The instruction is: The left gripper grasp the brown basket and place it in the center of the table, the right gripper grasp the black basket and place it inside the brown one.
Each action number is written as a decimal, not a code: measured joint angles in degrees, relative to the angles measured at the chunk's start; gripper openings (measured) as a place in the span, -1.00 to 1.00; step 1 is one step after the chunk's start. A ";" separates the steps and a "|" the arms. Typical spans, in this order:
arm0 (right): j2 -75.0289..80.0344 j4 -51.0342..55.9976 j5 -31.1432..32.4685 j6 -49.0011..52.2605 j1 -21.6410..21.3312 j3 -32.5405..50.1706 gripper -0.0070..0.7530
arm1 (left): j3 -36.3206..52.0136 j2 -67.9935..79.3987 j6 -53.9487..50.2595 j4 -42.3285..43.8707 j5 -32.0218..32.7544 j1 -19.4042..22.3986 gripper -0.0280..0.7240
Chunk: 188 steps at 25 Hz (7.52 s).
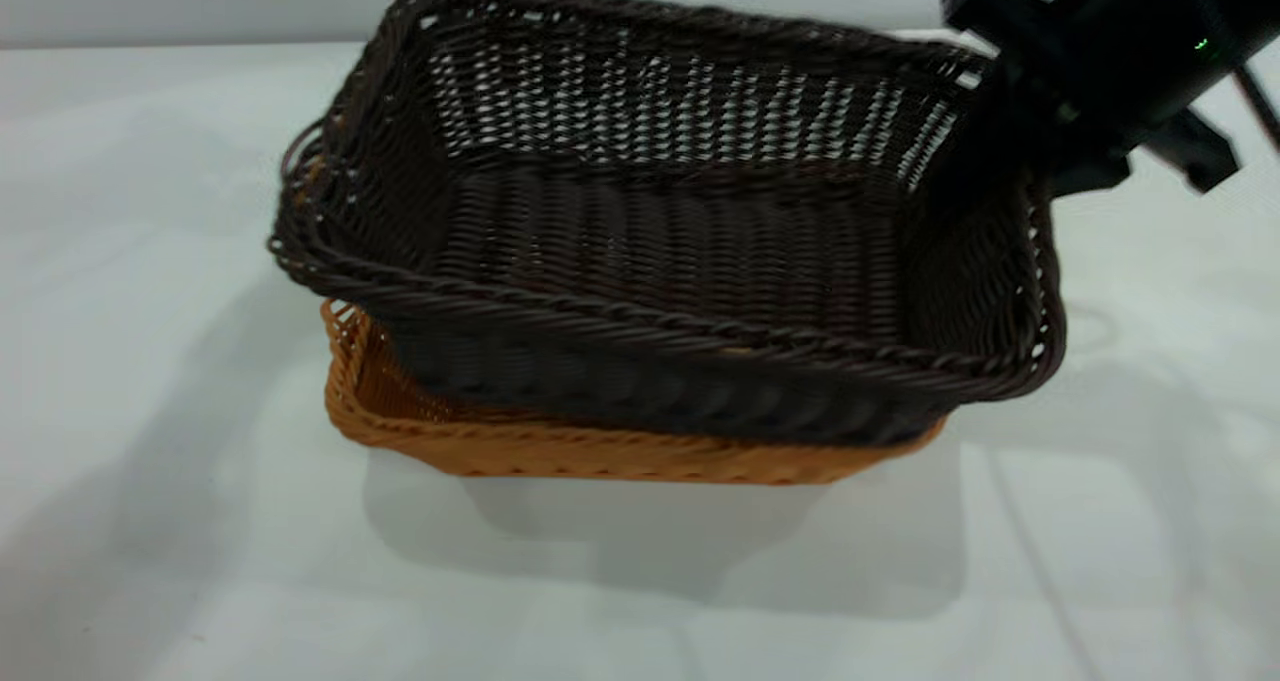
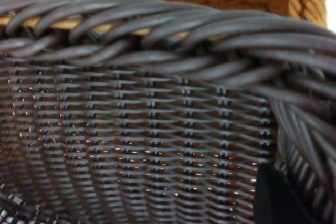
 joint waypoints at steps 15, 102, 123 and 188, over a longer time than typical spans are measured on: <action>6.86 2.47 0.56 3.17 2.06 -7.62 -0.76 | 0.00 0.00 0.00 -0.18 0.00 0.00 0.62; -93.67 -28.19 35.17 1.34 -7.98 15.73 0.53 | 74.61 -106.17 -20.48 16.96 12.40 0.04 0.62; -112.19 -41.38 30.77 10.61 -7.98 27.60 0.53 | 87.55 -131.80 -20.66 16.75 12.40 0.04 0.62; -112.19 -43.37 29.87 14.15 -11.34 27.83 0.53 | 97.01 -136.98 -26.74 17.59 9.08 10.98 0.62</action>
